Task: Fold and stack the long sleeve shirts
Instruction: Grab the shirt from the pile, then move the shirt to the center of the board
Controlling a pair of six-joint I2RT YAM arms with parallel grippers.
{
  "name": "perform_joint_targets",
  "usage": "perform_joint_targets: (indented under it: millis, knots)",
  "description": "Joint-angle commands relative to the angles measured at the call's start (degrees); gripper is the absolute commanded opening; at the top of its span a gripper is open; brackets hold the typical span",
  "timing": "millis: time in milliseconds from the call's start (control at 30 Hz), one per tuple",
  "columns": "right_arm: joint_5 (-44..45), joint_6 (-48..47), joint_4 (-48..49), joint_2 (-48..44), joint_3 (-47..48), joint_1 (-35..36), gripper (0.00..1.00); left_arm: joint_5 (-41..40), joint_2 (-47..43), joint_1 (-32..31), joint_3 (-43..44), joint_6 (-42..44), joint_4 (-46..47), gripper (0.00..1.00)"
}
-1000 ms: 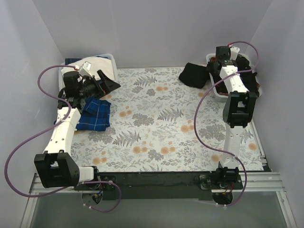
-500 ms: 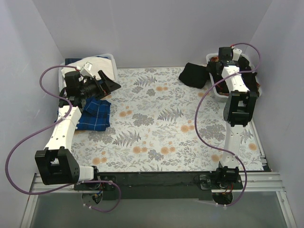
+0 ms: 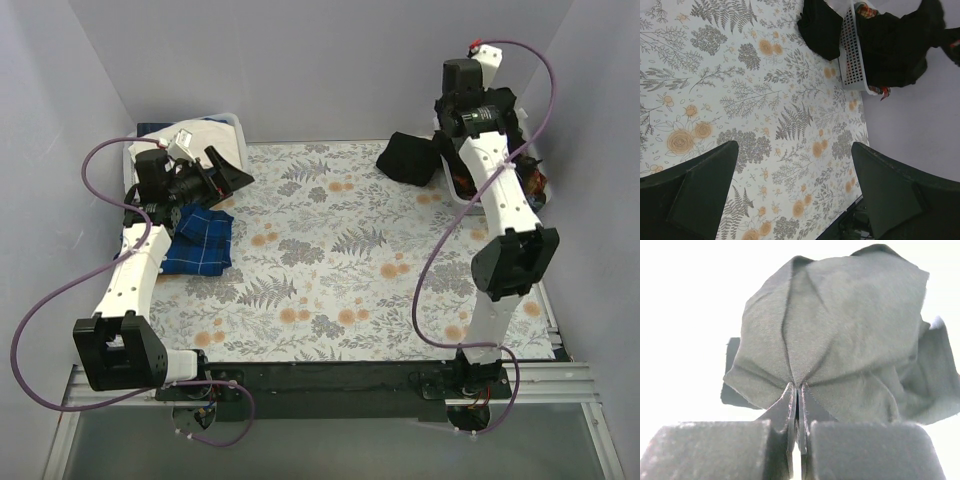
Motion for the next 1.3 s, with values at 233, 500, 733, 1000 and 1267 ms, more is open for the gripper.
perform_joint_targets:
  millis: [233, 500, 733, 1000, 1267]
  knots:
    - [-1.5, -13.8, 11.2, -26.1, -1.4, 27.0, 0.01, -9.6, -8.4, -0.4, -0.7, -2.3, -1.9, 0.98]
    - [-11.3, -13.1, 11.3, -34.3, -1.8, 37.4, 0.01, -25.2, -10.8, -0.4, 3.5, -2.7, -8.9, 0.98]
    - [-11.5, -9.3, 10.0, -42.7, -15.1, 38.5, 0.01, -32.0, -12.0, -0.4, 4.4, -2.2, -12.0, 0.98]
    - [3.7, 16.3, -6.7, -51.4, -45.7, 38.5, 0.53, -26.6, -14.0, -1.2, -2.4, -2.1, -11.1, 0.98]
    - [6.9, 31.9, -22.8, -54.1, -55.3, 38.5, 0.7, -12.3, -15.9, -6.2, -14.0, 1.8, -7.9, 0.98]
